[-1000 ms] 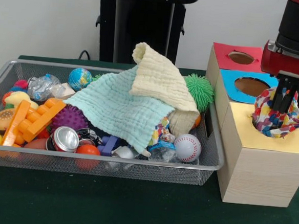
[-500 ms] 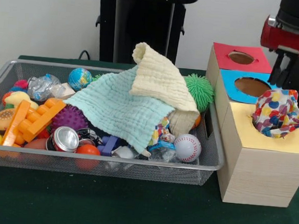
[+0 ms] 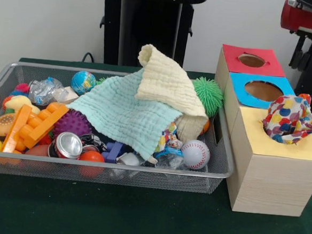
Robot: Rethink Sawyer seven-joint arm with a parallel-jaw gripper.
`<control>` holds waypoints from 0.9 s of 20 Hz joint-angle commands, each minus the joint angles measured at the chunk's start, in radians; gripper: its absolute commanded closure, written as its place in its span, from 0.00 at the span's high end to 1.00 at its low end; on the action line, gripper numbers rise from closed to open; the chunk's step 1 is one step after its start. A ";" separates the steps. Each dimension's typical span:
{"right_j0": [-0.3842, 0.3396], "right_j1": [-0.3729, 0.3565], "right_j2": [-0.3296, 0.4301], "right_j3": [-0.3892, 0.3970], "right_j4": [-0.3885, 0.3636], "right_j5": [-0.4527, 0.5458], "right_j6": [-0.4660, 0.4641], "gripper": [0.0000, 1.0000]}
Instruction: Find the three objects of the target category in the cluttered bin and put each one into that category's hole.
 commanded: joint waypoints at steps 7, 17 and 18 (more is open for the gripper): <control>-0.030 0.121 0.086 0.207 0.093 -0.174 0.079 0.00; -0.016 0.109 0.107 0.271 0.182 -0.169 0.106 0.00; -0.016 0.100 0.107 0.274 0.188 -0.164 0.105 0.00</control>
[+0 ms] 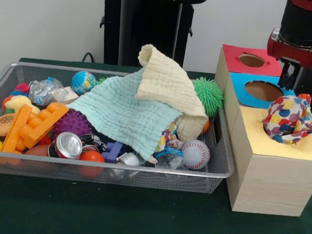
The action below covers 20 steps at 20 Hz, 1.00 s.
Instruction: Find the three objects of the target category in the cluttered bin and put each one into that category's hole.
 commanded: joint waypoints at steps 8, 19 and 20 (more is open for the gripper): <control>-0.017 -0.007 0.106 0.063 0.114 0.072 0.083 0.00; 0.020 0.074 0.090 -0.107 0.097 -0.073 0.080 0.00; 0.020 0.084 0.090 -0.121 0.094 -0.087 0.077 0.00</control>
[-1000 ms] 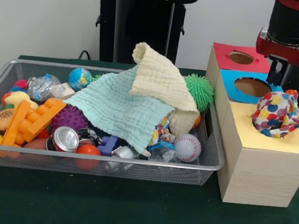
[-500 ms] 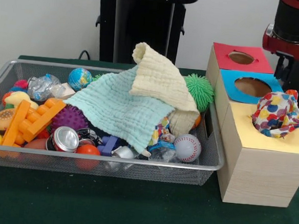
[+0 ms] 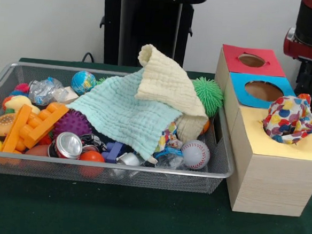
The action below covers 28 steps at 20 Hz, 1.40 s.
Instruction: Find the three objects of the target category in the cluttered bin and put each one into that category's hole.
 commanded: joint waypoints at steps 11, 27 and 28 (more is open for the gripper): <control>0.051 0.068 0.001 -0.148 -0.018 -0.110 0.099 0.00; 0.041 0.112 -0.108 -0.237 -0.125 -0.015 0.004 0.00; 0.039 0.113 -0.111 -0.238 -0.132 -0.017 0.002 0.00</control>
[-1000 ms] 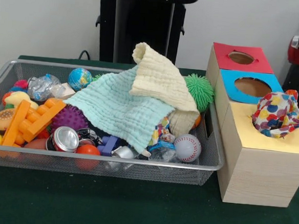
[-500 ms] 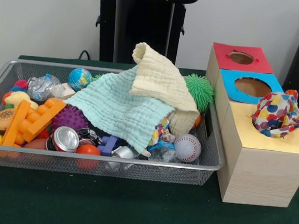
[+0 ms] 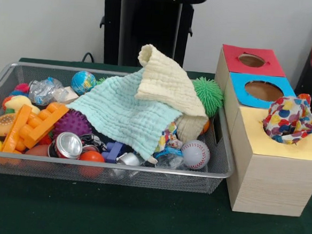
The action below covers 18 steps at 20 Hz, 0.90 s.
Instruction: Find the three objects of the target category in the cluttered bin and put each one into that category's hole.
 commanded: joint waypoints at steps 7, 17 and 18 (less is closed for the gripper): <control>-0.048 0.064 -0.026 -0.041 -0.107 0.071 0.008 0.00; -0.013 0.074 -0.068 -0.064 -0.120 0.085 0.040 0.00; -0.016 0.080 -0.064 -0.065 -0.117 0.086 0.036 0.00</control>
